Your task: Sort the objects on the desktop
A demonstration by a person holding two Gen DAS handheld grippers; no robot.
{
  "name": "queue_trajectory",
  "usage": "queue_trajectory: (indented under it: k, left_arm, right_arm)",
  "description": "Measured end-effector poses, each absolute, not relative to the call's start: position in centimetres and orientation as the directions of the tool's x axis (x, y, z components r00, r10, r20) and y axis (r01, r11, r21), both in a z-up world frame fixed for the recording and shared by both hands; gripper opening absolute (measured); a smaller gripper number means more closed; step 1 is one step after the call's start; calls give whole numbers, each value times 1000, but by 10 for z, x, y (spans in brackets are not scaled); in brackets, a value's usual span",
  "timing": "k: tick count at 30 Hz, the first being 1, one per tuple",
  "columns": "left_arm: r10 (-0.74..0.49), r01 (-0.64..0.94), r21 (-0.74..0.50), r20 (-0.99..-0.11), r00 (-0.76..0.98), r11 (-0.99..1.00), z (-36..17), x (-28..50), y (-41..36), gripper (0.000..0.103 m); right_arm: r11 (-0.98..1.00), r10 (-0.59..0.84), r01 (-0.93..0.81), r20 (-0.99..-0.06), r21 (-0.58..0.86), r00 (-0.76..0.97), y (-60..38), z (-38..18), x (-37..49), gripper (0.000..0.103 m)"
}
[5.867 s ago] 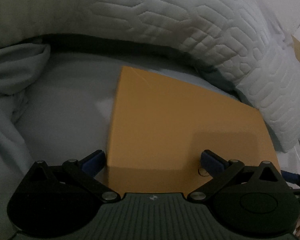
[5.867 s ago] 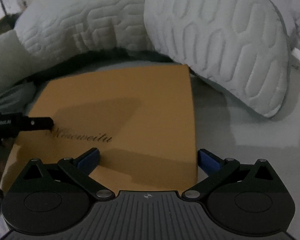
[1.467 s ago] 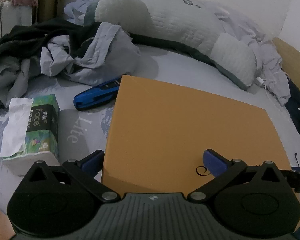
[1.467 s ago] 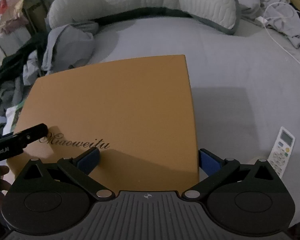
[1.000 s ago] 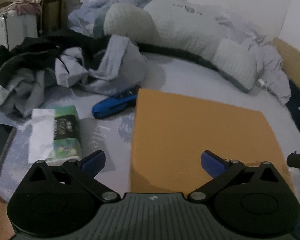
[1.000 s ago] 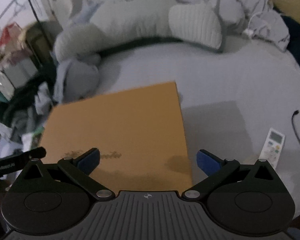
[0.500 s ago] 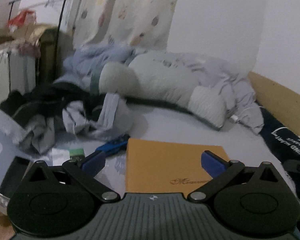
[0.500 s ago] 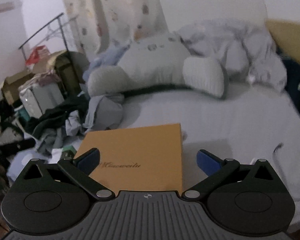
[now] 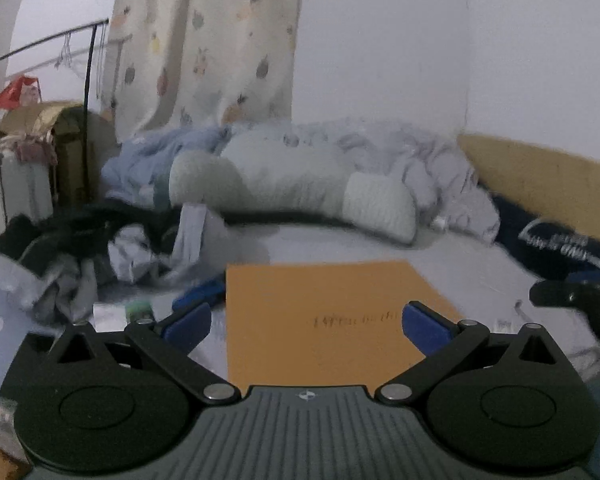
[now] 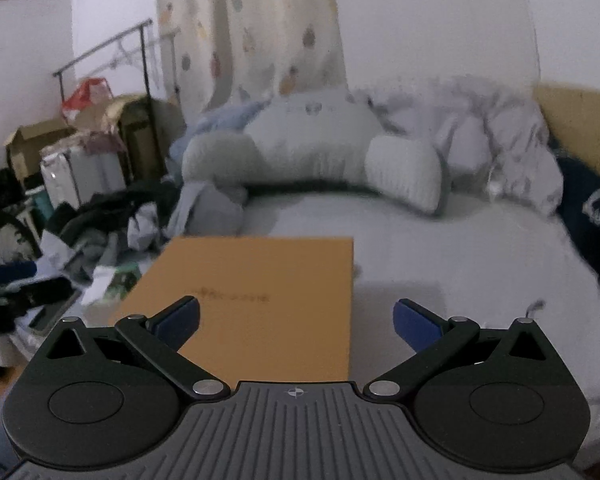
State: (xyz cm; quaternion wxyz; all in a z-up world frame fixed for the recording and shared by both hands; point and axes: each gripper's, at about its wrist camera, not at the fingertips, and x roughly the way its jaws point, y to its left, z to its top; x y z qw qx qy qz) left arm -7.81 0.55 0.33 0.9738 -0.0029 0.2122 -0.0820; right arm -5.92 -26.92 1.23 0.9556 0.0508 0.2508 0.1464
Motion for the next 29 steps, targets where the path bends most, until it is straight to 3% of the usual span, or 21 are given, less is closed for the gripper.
queue_trajectory:
  k: [18, 29]
  left_arm:
    - [-137, 127, -55, -473, 870, 990, -7, -85, 11, 103]
    - [-153, 145, -55, -492, 857, 988, -10, -86, 9, 103]
  right_arm:
    - [943, 327, -308, -495, 124, 805, -234, -1, -77, 103]
    - [958, 287, -246, -475, 148, 832, -244, -2, -77, 103]
